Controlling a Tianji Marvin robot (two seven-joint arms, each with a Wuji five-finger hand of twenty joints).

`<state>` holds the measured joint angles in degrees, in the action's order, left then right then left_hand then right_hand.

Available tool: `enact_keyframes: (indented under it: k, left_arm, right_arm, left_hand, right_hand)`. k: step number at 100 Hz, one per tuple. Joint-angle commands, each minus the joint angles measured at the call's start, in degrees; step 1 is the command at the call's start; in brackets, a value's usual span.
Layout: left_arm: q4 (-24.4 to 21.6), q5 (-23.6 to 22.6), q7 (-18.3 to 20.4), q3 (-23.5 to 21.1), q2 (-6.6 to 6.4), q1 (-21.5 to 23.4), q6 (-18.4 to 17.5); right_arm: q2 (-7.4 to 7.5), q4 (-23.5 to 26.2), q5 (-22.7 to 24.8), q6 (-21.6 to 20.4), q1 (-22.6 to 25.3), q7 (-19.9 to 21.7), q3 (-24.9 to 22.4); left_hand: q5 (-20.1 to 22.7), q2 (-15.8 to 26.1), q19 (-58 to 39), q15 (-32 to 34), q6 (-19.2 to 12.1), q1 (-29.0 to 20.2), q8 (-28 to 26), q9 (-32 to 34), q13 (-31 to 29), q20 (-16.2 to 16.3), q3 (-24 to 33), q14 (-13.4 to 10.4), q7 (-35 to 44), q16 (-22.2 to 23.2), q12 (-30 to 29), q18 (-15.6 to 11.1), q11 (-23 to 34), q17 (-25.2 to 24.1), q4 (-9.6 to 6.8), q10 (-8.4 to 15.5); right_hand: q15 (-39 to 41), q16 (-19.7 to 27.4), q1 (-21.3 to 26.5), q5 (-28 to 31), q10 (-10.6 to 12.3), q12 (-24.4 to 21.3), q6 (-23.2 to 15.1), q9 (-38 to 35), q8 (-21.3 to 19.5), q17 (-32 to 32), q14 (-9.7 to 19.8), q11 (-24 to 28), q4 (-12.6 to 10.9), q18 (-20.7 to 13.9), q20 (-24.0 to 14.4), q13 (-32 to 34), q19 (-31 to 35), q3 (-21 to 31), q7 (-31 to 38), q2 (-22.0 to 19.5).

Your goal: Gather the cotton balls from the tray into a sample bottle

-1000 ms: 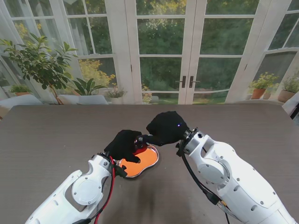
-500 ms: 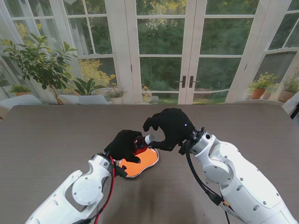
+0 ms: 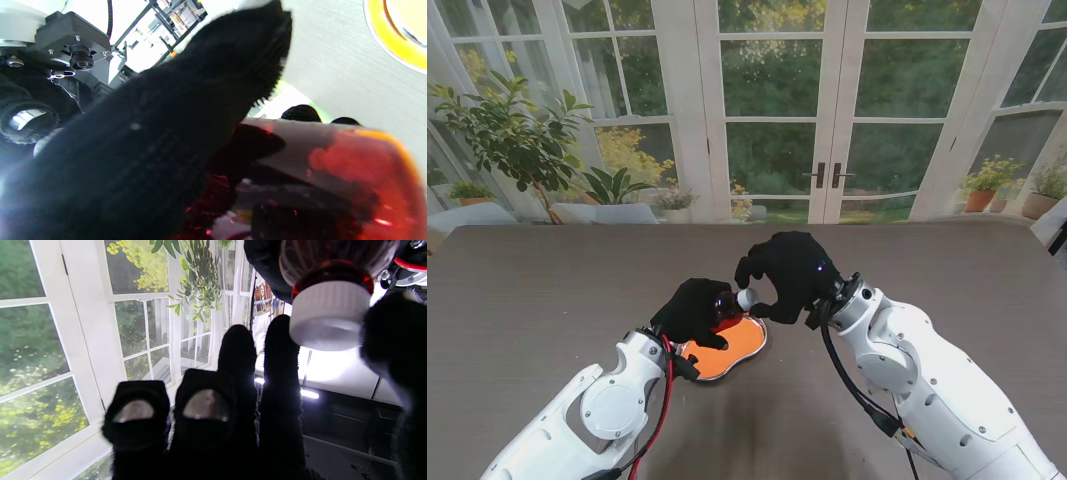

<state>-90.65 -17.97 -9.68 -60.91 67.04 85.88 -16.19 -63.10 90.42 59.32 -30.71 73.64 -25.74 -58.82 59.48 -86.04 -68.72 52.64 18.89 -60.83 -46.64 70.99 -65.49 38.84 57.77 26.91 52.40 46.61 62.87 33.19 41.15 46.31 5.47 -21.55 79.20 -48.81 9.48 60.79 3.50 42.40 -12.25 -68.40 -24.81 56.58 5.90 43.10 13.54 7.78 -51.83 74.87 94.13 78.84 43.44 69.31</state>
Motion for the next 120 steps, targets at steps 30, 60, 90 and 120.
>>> enact_keyframes:
  k: [30, 60, 90, 120]
  left_arm:
    - [-0.4, 0.1, 1.1, -0.1, 0.12, 0.1, 0.1]
    - [-0.3, 0.2, 1.3, -0.1, 0.1, 0.1, 0.1]
    - [-0.3, 0.1, 1.2, 0.0, 0.12, 0.0, 0.0]
    - [-0.4, 0.1, 1.2, 0.0, 0.11, 0.0, 0.0]
  right_arm:
    - [-0.52, -0.2, -1.0, 0.2, 0.0, 1.6, 0.6]
    - [-0.48, 0.5, -3.6, 1.7, 0.1, 6.5, 1.1]
    - [0.02, 1.2, -4.5, 4.9, 0.1, 11.0, 2.0]
    - [0.5, 2.7, -1.9, 8.4, 0.8, 11.5, 1.6]
  left_hand:
    - [5.2, 63.0, -33.3, 25.3, -4.3, -5.3, -3.2, 4.3, -6.2, 3.4, 3.3, 2.9, 15.7, 3.7, 2.4, 1.5, 5.8, 4.8, -1.68, -1.4]
    - [5.1, 63.0, -33.3, 25.3, -4.2, -5.3, -3.2, 4.3, -6.2, 3.4, 3.3, 2.9, 15.6, 3.7, 2.4, 1.5, 5.8, 4.8, -1.67, -1.3]
    - [5.0, 63.0, -33.3, 25.3, -4.3, -5.3, -3.2, 4.2, -6.1, 3.4, 3.2, 2.9, 15.6, 3.7, 2.4, 1.5, 5.7, 4.8, -1.67, -1.3]
    - [5.1, 63.0, -33.3, 25.3, -4.2, -5.3, -3.2, 4.2, -6.1, 3.4, 3.2, 2.9, 15.6, 3.7, 2.4, 1.5, 5.7, 4.8, -1.67, -1.3]
  right_hand:
    - [8.3, -3.5, 4.4, 5.6, 0.7, 1.3, 2.0, -8.7, 13.6, 3.9, 2.0, 1.4, 13.8, 1.5, -0.1, 0.8, 3.7, 2.1, 12.9, 0.7]
    - [13.7, -5.5, -3.5, 12.9, -1.2, 3.1, 5.4, -14.2, 0.9, 5.9, 0.0, 1.9, -0.1, 3.2, -0.3, 0.7, 6.1, -4.0, 8.2, -18.9]
    - [18.9, -7.6, -6.0, 14.5, -3.1, 3.2, 7.1, -14.8, -2.8, 9.1, -1.0, 13.8, -2.7, 5.1, 0.3, 0.6, 8.2, -13.8, 17.5, -37.6]
    - [9.7, -3.3, -9.8, 7.2, -1.8, -0.5, 5.6, -13.0, 3.1, 2.5, -2.3, 1.5, -4.4, 3.7, -0.5, 0.6, 4.6, -19.6, 2.7, -52.8]
